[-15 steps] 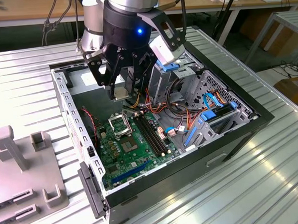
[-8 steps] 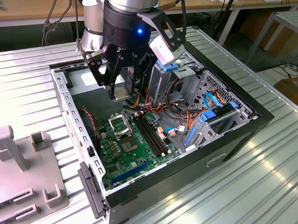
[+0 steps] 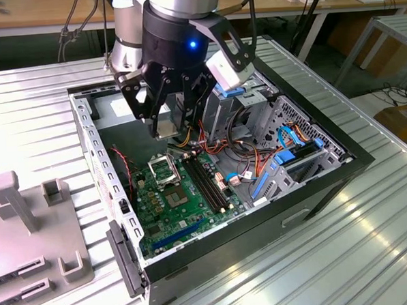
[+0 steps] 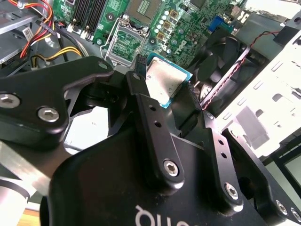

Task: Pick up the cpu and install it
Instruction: 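Place the cpu into insertion slot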

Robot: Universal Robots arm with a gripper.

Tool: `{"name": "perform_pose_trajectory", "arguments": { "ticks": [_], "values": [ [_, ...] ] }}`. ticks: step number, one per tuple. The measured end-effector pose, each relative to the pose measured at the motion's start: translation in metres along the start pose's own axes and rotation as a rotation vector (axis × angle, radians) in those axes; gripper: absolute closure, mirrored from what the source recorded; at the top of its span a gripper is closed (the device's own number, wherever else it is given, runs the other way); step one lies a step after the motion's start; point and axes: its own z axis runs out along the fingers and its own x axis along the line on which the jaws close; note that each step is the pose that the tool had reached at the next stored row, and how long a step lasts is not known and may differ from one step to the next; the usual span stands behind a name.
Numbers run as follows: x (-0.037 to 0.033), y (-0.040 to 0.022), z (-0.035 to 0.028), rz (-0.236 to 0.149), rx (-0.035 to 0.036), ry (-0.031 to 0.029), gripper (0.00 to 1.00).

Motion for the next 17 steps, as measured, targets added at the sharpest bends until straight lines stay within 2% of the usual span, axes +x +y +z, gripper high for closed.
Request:
{"name": "perform_pose_trajectory", "arguments": {
  "ticks": [7,17],
  "values": [
    [0.0,-0.0032,0.0001,0.0,0.0,0.0001,0.53],
    [0.0,-0.0041,0.0004,0.0,0.0003,0.0001,0.53]
  ]
}}
